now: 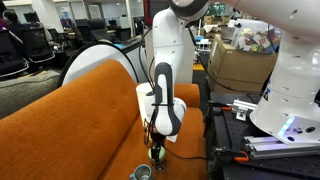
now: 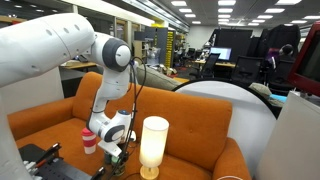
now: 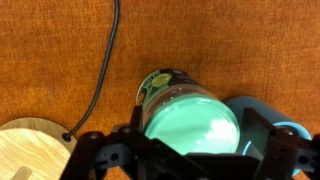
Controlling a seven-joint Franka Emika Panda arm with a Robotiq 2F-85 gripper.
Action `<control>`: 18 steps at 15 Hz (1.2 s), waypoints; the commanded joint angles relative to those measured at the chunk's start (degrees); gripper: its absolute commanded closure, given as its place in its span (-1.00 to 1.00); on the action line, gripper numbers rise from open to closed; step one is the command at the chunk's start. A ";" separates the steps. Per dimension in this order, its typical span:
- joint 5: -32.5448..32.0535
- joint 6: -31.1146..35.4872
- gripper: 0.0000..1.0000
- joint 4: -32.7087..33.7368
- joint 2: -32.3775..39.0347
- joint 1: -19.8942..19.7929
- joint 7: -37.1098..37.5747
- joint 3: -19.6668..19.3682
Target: Place the green lid on the couch
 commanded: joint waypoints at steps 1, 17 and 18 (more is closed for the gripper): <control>-0.64 -1.49 -1.00 2.46 1.59 -0.26 0.53 0.25; -0.92 1.37 -0.36 0.30 0.15 -0.60 0.18 0.03; -0.96 1.72 -0.36 -0.20 -0.12 -0.58 0.17 -0.03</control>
